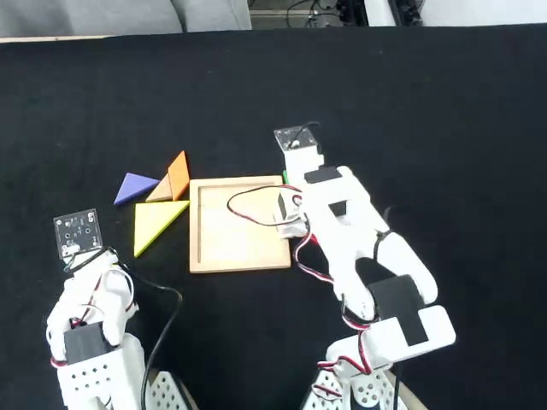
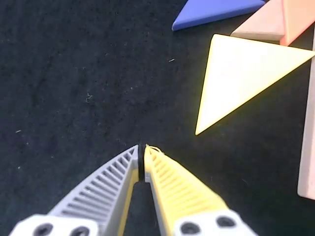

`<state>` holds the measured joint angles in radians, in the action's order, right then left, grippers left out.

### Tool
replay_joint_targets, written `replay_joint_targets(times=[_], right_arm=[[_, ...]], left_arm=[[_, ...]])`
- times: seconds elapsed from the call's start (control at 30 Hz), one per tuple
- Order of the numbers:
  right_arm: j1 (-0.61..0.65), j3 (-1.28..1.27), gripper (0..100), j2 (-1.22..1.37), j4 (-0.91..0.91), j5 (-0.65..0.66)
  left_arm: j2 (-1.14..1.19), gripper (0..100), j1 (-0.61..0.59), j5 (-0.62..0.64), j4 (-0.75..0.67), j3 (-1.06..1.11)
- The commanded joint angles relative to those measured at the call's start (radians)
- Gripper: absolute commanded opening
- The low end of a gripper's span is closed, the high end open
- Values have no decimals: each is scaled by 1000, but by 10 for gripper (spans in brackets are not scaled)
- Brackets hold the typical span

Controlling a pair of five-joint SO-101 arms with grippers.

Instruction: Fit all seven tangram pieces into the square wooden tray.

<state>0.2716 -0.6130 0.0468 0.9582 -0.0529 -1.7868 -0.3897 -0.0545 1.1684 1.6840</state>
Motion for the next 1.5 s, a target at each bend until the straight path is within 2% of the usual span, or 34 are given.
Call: replay_joint_targets(times=[0.0,0.5,0.67,1.07,1.17,1.47], right_arm=[[-8,44,364,-2,-11,-6],[-5,45,365,2,-77,-15],[-6,47,365,19,-98,-114],[-8,73,364,51,-43,-109],[-6,73,363,51,-43,-52],[-6,73,191,51,-44,-25]], left_arm=[[-6,30,-8,-3,-6,18],[-6,30,-8,-3,-6,18],[-8,30,-8,-3,-6,18],[-8,30,-8,-3,-6,18],[-8,30,-8,-3,-6,18],[-8,30,-8,-3,-6,18]])
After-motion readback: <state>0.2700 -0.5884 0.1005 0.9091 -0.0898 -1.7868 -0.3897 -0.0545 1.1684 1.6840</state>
